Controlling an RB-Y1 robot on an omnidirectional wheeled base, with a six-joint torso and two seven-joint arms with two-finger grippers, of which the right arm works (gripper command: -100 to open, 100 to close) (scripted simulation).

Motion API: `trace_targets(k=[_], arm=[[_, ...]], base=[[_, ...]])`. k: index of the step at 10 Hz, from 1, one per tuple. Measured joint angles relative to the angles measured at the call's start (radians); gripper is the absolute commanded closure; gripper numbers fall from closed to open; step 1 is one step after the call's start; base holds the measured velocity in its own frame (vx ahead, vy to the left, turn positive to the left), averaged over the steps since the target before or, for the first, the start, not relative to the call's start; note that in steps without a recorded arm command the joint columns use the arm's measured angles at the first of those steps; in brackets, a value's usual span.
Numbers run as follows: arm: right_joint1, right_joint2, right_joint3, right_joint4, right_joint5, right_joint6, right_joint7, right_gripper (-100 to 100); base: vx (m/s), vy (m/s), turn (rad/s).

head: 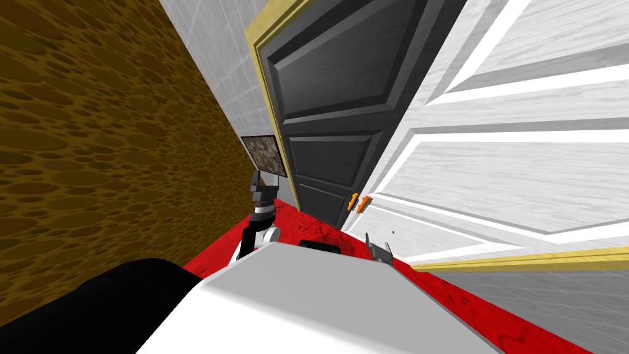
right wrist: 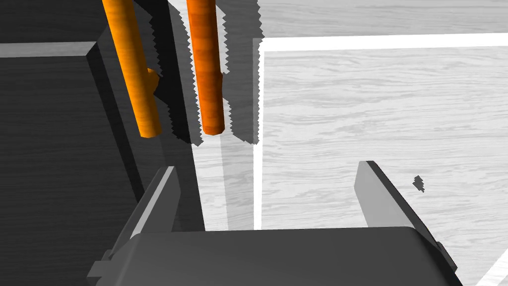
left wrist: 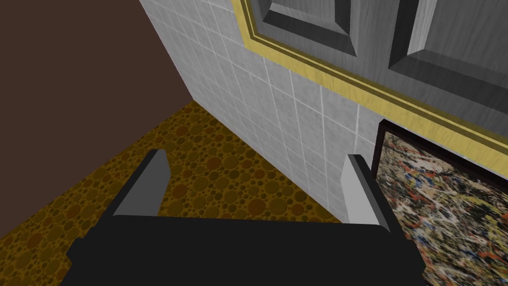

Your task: Pull the door open

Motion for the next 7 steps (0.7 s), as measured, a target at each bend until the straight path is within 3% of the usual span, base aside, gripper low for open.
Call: trace_targets(k=[3, 7], arm=[[-0.018, 0.021, 0.014, -0.037, 0.033, 0.001, -0.005, -100], [0.004, 0.013, -0.001, -0.016, 0.025, 0.002, -0.008, -100]], base=[[0.166, -0.012, 0.031], [-0.139, 0.028, -0.063]])
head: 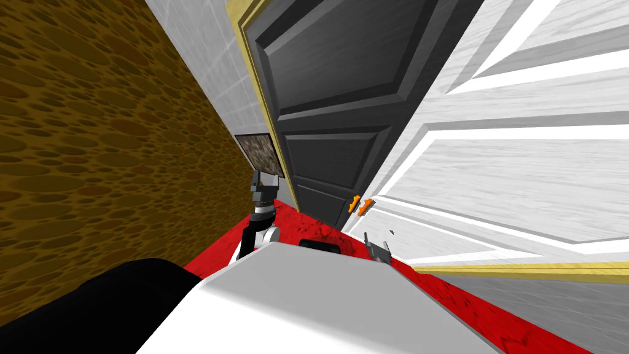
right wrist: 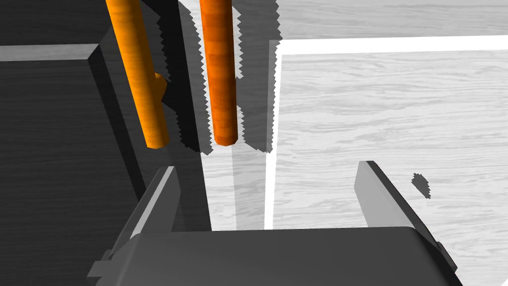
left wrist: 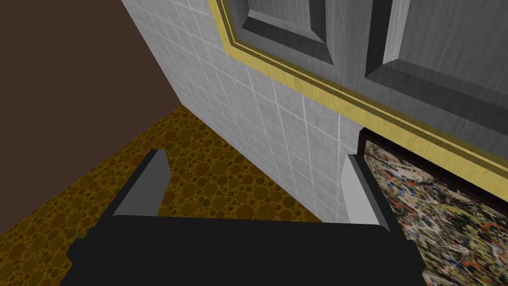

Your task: Pull the door open

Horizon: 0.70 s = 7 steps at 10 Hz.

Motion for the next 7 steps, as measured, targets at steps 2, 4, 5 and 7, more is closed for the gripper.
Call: trace_targets(k=[2, 4, 5, 7], arm=[[0.031, -0.013, -0.019, 0.004, -0.01, 0.009, -0.001, -100], [0.06, -0.025, -0.038, 0.013, -0.02, 0.019, -0.003, -100], [0.067, -0.029, -0.043, 0.03, -0.023, 0.01, -0.007, -100], [0.087, -0.047, -0.069, 0.072, -0.036, 0.0, -0.016, -100]], base=[[-0.196, 0.02, -0.105], [-0.094, 0.019, -0.032], [-0.113, 0.037, -0.091], [-0.132, 0.019, -0.082]])
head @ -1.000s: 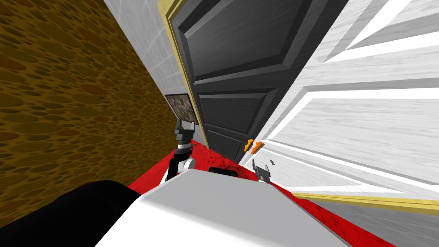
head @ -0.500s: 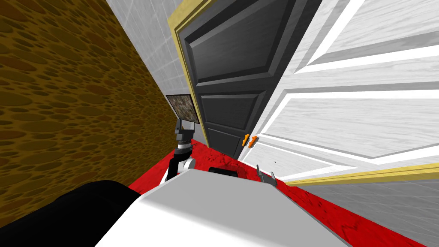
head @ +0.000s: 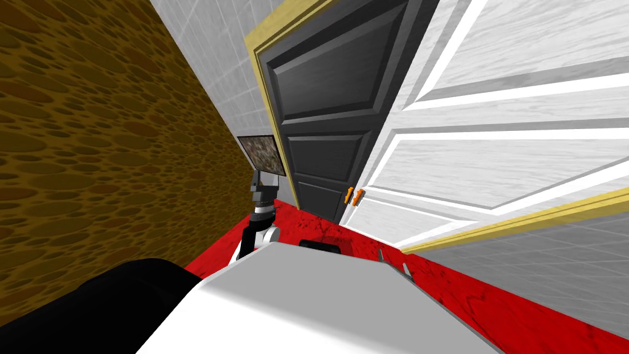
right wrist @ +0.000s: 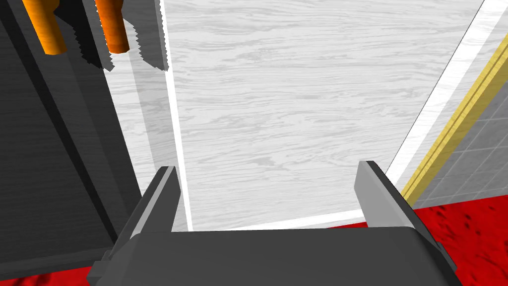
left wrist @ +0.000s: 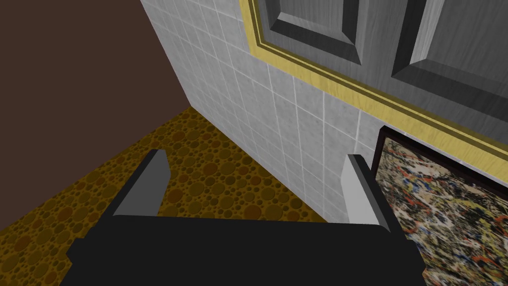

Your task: Pull the door open

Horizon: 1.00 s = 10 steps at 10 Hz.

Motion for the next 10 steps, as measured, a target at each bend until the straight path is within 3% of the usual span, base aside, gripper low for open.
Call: trace_targets(k=[1, 3, 5, 7, 10], arm=[[0.028, -0.004, -0.017, -0.018, -0.009, 0.017, 0.004, -100], [0.041, -0.011, -0.037, 0.007, -0.019, 0.018, 0.006, -100], [0.054, -0.038, -0.066, 0.032, -0.036, 0.024, -0.006, -100], [0.053, -0.062, -0.089, 0.068, -0.051, 0.019, -0.024, -100], [0.034, -0.067, -0.093, 0.057, -0.056, 0.026, -0.031, -100]], base=[[-0.097, 0.01, -0.041], [-0.074, 0.0, -0.05], [-0.024, -0.003, -0.012], [0.127, -0.02, 0.086], [0.187, -0.037, 0.103]])
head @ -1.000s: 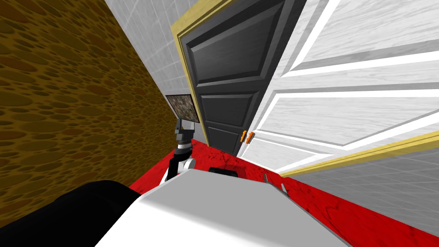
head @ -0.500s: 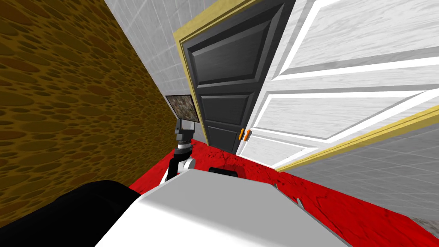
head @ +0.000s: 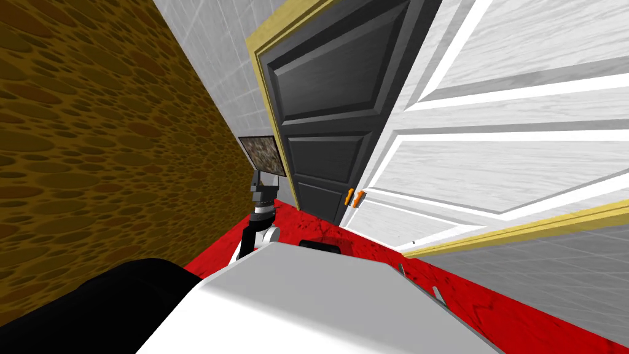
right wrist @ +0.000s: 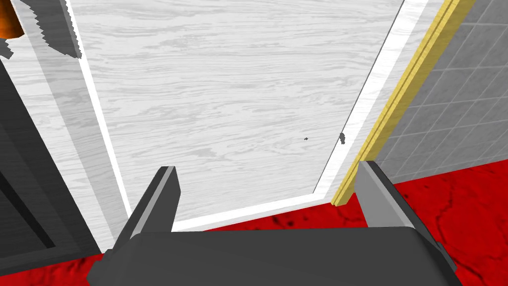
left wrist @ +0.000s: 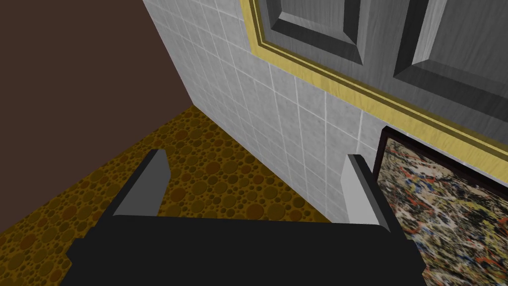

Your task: Pull the door open

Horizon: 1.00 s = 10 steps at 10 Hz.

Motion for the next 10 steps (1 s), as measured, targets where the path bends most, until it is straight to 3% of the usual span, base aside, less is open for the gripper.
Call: trace_targets(k=[4, 6, 10], arm=[[-0.063, 0.004, 0.019, -0.012, 0.005, 0.002, -0.007, -100], [-0.081, 0.016, 0.031, -0.053, 0.01, 0.015, -0.001, -100], [-0.164, 0.021, 0.064, -0.036, 0.023, -0.004, -0.015, -100]], base=[[0.192, -0.022, 0.113], [0.196, -0.035, 0.114], [0.181, -0.023, 0.123]])
